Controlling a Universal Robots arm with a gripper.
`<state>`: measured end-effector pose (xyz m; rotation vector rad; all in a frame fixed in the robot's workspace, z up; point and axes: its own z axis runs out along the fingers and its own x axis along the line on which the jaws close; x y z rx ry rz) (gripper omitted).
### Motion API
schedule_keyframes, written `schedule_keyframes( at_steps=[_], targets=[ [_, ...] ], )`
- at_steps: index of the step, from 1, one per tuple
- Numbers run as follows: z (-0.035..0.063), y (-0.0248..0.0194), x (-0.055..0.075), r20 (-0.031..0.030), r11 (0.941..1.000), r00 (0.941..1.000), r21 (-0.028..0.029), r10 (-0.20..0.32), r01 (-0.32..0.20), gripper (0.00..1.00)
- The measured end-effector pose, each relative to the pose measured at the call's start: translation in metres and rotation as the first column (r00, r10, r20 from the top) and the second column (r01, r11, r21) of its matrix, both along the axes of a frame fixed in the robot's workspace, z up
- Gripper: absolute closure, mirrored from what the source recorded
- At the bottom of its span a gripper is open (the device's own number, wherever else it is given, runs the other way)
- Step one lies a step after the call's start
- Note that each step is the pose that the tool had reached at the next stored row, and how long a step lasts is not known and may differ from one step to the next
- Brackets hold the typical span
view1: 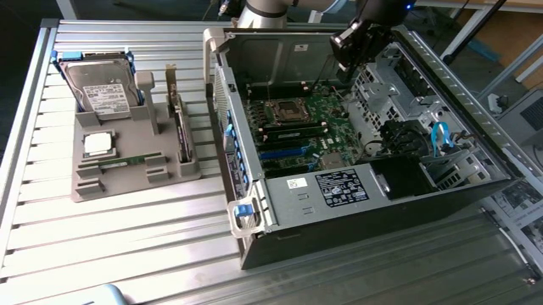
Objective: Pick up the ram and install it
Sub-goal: 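Press down the ram until it locks into place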
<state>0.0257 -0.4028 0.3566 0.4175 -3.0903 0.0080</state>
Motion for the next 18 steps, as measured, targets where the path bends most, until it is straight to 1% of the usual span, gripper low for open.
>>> schedule_keyframes(
  at_steps=[9,14,18],
  targets=[
    [-0.0003,0.0000,0.0000,0.0000,0.9983,0.9983,0.0000,-0.058,0.058,0.89],
    [-0.0004,0.0000,0.0000,0.0000,0.9957,0.9957,0.0000,-0.093,0.093,0.89],
    [-0.0006,0.0000,0.0000,0.0000,0.9922,0.9922,0.0001,-0.125,0.125,0.89]
  ],
)
